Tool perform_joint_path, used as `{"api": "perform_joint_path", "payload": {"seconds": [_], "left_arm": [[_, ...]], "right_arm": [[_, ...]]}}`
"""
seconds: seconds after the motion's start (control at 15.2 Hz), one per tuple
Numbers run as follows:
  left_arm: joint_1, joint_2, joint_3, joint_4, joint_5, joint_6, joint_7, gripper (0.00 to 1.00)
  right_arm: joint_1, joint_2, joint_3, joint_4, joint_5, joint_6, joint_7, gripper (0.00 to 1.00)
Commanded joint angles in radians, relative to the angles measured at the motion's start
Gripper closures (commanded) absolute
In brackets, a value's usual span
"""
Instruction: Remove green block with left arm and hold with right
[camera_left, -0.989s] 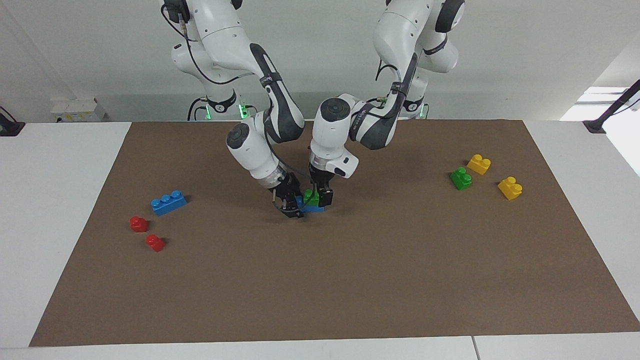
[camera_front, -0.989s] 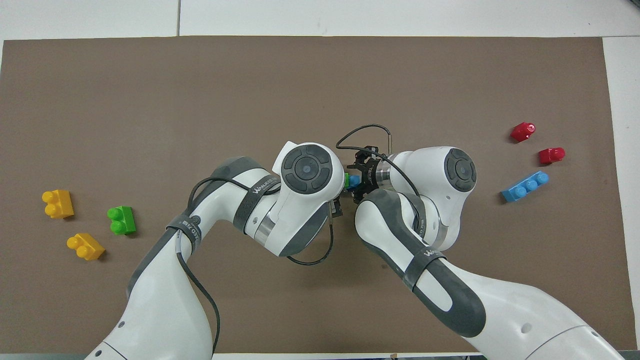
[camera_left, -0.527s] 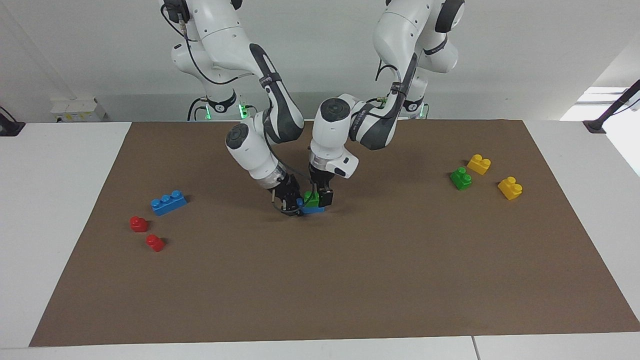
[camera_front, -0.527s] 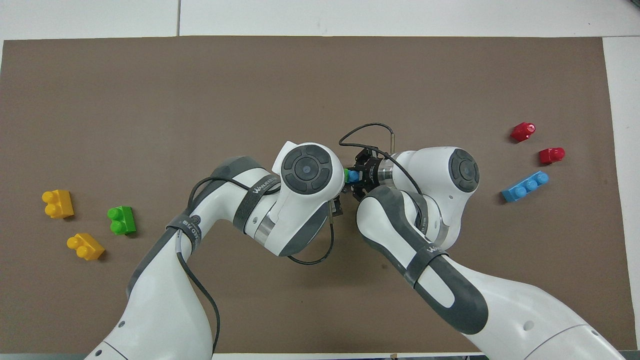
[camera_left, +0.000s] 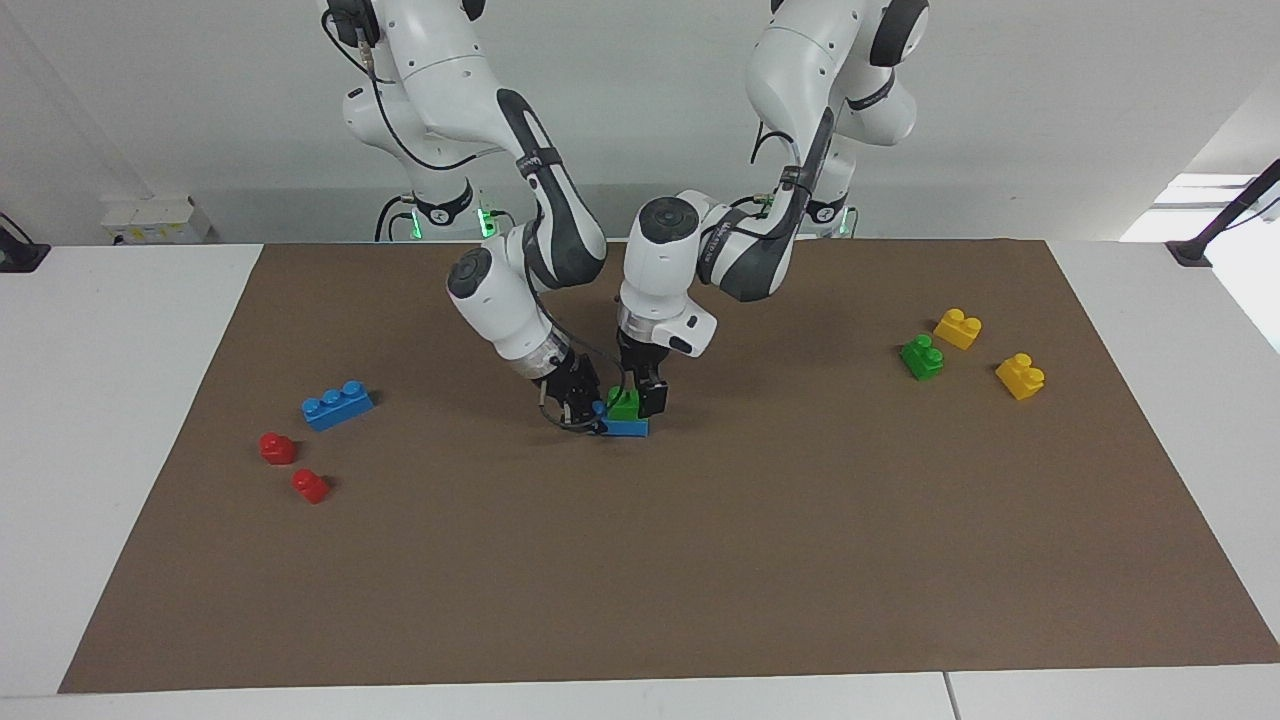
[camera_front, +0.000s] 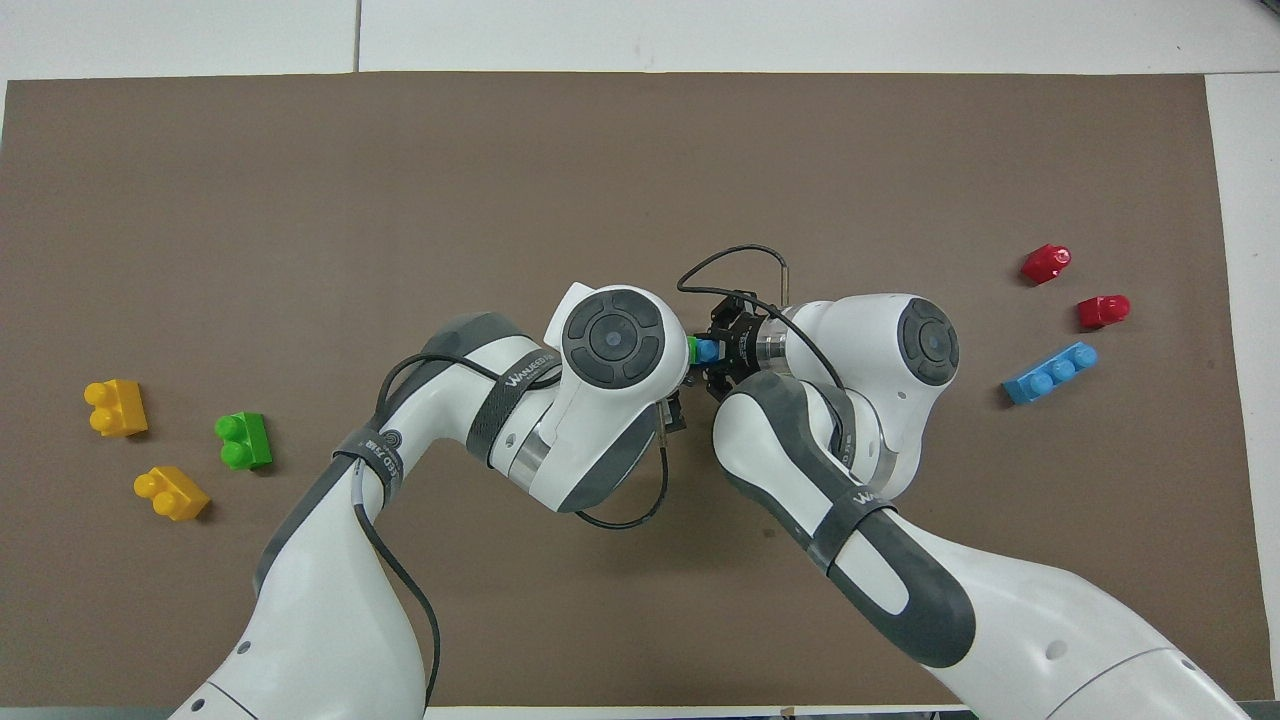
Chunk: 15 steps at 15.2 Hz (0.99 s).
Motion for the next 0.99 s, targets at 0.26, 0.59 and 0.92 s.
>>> {"api": "perform_joint_path", "payload": {"seconds": [0.26, 0.59, 0.92], "left_arm": [[-0.022, 0.015, 0.015, 0.011, 0.046, 0.025, -0.048, 0.56], [-0.019, 0.016, 0.012, 0.008, 0.087, 0.038, -0.041, 1.0], [-0.011, -0.034, 0.012, -0.024, 0.087, 0.016, -0.038, 1.0]], "right_arm": [[0.001, 0.01, 0.003, -0.016, 0.033, 0.039, -0.045, 1.0], [0.001, 0.01, 0.003, -0.016, 0.034, 0.038, -0.045, 1.0], [0.001, 0.01, 0.003, -0.016, 0.034, 0.037, -0.045, 1.0]]}}
